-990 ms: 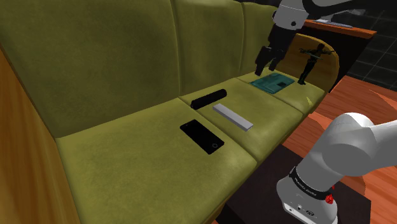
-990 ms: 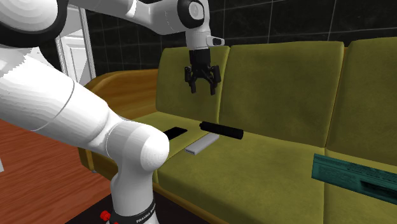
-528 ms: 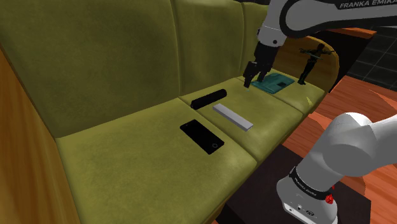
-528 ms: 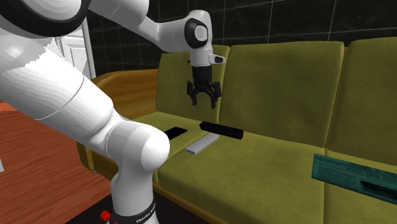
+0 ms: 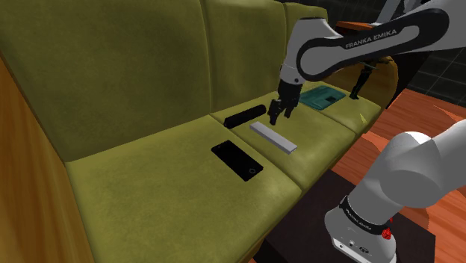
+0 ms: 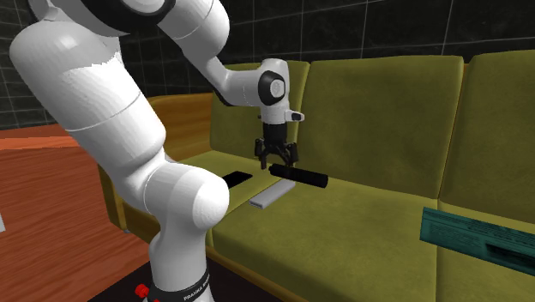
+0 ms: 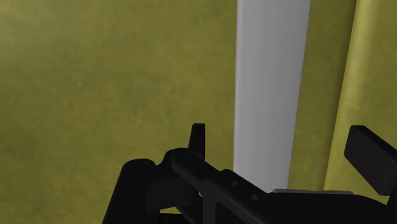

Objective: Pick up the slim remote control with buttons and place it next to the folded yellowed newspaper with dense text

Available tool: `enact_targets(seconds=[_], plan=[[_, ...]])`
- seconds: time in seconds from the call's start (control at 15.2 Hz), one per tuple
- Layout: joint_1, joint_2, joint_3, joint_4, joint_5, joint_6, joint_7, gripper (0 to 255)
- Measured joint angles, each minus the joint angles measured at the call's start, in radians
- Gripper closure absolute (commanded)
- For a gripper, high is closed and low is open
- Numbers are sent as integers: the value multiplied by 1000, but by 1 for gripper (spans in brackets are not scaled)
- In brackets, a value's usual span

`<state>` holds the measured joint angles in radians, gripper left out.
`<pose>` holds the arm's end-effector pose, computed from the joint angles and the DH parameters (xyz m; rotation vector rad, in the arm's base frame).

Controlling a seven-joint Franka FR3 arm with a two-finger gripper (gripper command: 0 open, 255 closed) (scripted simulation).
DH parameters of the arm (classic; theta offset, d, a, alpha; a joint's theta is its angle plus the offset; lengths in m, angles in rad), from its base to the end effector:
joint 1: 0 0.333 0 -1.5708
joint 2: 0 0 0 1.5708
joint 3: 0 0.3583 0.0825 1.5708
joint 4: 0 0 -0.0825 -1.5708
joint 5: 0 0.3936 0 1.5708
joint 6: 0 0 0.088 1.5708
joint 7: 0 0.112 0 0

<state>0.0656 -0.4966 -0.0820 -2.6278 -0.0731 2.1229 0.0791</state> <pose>0.3663 -0.0100 0.4346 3.1174 -0.0730 -0.0126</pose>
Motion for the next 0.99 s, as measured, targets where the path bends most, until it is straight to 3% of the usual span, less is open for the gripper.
enact_targets(seconds=[0.59, 0.99], plan=[[14, 153, -4, -63, 11, 198, -3, 0], [14, 168, -5, -73, 10, 223, -3, 0]])
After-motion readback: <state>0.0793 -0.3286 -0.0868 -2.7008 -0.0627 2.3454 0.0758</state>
